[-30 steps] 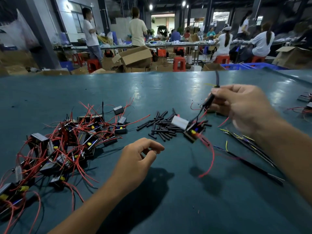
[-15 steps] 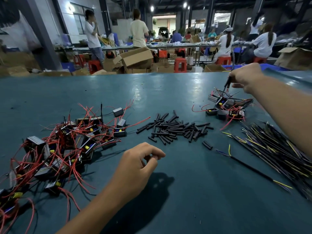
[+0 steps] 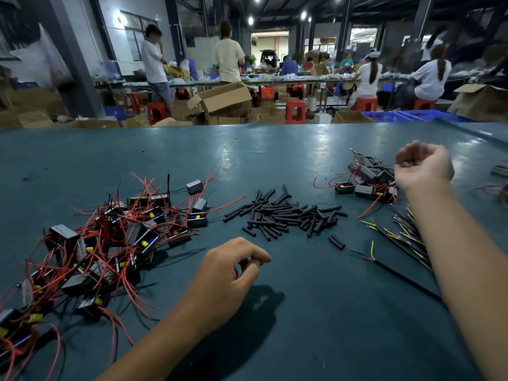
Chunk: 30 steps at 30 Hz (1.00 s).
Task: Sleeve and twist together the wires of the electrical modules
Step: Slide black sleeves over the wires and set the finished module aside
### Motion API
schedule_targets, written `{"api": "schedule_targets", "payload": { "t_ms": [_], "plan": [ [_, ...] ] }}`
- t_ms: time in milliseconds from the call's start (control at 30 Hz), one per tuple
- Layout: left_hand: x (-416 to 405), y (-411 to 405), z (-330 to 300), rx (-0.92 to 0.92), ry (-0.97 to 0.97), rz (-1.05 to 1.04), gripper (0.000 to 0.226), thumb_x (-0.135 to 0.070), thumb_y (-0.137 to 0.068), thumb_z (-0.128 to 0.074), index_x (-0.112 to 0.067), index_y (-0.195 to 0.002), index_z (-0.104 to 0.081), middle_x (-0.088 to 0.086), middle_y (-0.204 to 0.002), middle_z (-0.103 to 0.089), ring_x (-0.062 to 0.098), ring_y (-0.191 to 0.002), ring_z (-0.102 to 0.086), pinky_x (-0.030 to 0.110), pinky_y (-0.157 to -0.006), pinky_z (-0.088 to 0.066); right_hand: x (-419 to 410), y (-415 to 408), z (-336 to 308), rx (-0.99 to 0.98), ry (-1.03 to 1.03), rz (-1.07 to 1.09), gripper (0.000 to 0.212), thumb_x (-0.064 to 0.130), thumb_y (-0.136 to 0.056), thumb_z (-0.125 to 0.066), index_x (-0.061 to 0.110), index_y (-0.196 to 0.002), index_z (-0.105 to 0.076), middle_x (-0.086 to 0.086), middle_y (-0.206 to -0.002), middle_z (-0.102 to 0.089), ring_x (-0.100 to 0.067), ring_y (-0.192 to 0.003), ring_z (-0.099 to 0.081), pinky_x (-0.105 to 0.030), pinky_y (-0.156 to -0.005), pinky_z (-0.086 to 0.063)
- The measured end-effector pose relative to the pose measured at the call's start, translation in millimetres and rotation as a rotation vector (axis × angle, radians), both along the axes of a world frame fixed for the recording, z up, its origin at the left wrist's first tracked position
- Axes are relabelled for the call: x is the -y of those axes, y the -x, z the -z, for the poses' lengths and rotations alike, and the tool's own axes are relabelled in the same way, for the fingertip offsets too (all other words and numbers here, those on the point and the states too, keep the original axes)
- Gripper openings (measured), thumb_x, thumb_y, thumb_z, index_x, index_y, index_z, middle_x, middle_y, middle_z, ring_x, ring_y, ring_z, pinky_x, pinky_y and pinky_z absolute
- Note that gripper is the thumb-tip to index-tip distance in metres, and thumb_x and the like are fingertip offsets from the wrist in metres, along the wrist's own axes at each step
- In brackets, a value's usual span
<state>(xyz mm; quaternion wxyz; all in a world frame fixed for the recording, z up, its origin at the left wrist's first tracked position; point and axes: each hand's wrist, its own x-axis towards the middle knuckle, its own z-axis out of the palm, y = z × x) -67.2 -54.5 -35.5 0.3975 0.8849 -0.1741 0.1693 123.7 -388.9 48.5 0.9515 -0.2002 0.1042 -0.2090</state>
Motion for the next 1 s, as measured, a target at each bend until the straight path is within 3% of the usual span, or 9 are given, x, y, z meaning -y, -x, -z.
{"api": "schedule_targets", "payload": {
  "t_ms": [100,200,267,333,400,500,733,833,1000],
  "plan": [
    [-0.4,0.5,-0.8,-0.009,-0.014,0.004,0.026,-0.004,-0.093,-0.062,-0.025,-0.095,-0.075,-0.018,-0.091,-0.067,0.004,-0.084,-0.063,0.01,-0.069,-0.042,-33.1,34.7,9.1,-0.027,0.153,-0.05,0.028,0.014,-0.095,-0.043,0.017,-0.068,-0.053,0.004,-0.052,-0.049,-0.011,-0.044,-0.044,-0.018,-0.043,-0.033],
    [-2.0,-0.2,-0.4,-0.016,-0.03,0.01,0.024,-0.003,-0.093,-0.062,-0.024,-0.095,-0.075,-0.017,-0.092,-0.067,0.006,-0.085,-0.063,0.01,-0.07,-0.042,-81.8,85.8,47.3,0.029,1.227,0.107,0.02,0.019,-0.099,-0.049,0.018,-0.082,-0.06,0.003,-0.057,-0.052,-0.013,-0.046,-0.045,-0.024,-0.045,-0.034],
    [-3.5,-1.0,0.0,-0.013,-0.045,0.007,0.024,-0.003,-0.092,-0.062,-0.023,-0.095,-0.075,-0.017,-0.092,-0.067,0.006,-0.085,-0.062,0.008,-0.07,-0.041,-98.7,120.8,77.2,0.5,2.01,0.322,0.02,0.023,-0.096,-0.05,0.015,-0.086,-0.065,0.001,-0.063,-0.057,-0.019,-0.053,-0.051,-0.03,-0.051,-0.041],
    [-5.3,-2.2,0.3,0.003,-0.063,-0.003,0.024,-0.001,-0.092,-0.062,-0.021,-0.095,-0.074,-0.016,-0.091,-0.066,0.006,-0.085,-0.062,0.007,-0.071,-0.04,-100.3,142.9,96.6,0.981,2.389,0.528,0.019,0.019,-0.092,-0.053,0.014,-0.08,-0.067,0.001,-0.06,-0.05,-0.022,-0.051,-0.045,-0.034,-0.049,-0.039],
    [-7.2,-3.1,1.1,0.013,-0.072,-0.009,0.023,0.0,-0.091,-0.062,-0.019,-0.095,-0.075,-0.013,-0.09,-0.066,0.007,-0.085,-0.061,0.007,-0.071,-0.04,-99.0,152.0,102.3,1.034,2.444,0.61,0.021,0.017,-0.093,-0.053,0.013,-0.076,-0.066,0.001,-0.059,-0.043,-0.022,-0.05,-0.042,-0.036,-0.047,-0.038],
    [-10.7,-4.3,1.2,0.029,-0.091,-0.025,0.022,0.002,-0.092,-0.062,-0.015,-0.098,-0.075,-0.011,-0.09,-0.065,0.003,-0.083,-0.06,0.007,-0.071,-0.04,-91.6,154.8,100.9,0.795,2.393,0.672,0.021,0.016,-0.092,-0.053,0.011,-0.077,-0.067,-0.001,-0.058,-0.049,-0.023,-0.049,-0.048,-0.036,-0.048,-0.041],
    [-47.5,-16.8,-28.7,0.207,-0.184,-0.374,0.017,0.005,-0.09,-0.062,-0.004,-0.099,-0.074,0.008,-0.096,-0.067,0.02,-0.084,-0.059,0.021,-0.078,-0.043,-95.3,159.7,104.1,0.477,2.434,0.394,0.021,0.023,-0.09,-0.052,0.01,-0.078,-0.064,0.0,-0.049,-0.052,-0.028,-0.042,-0.051,-0.031,-0.045,-0.041],
    [-90.7,-31.7,-43.9,-0.066,-0.464,-0.546,0.013,-0.005,-0.093,-0.062,-0.008,-0.103,-0.071,0.013,-0.106,-0.069,0.029,-0.096,-0.059,0.039,-0.086,-0.048,-85.7,158.2,103.9,0.241,2.319,0.308,0.006,0.012,-0.086,-0.068,0.009,-0.084,-0.064,-0.002,-0.046,-0.054,-0.029,-0.041,-0.053,-0.032,-0.042,-0.04],
    [-123.9,-34.8,-37.1,-0.339,-0.789,-0.649,0.035,-0.037,-0.09,-0.072,-0.013,-0.109,-0.055,0.008,-0.106,-0.057,0.027,-0.097,-0.053,0.042,-0.087,-0.05,-80.2,155.4,107.4,0.218,2.351,0.126,0.006,0.019,-0.092,-0.062,0.014,-0.095,-0.061,-0.001,-0.05,-0.056,-0.029,-0.049,-0.055,-0.034,-0.05,-0.039]
  ]
}}
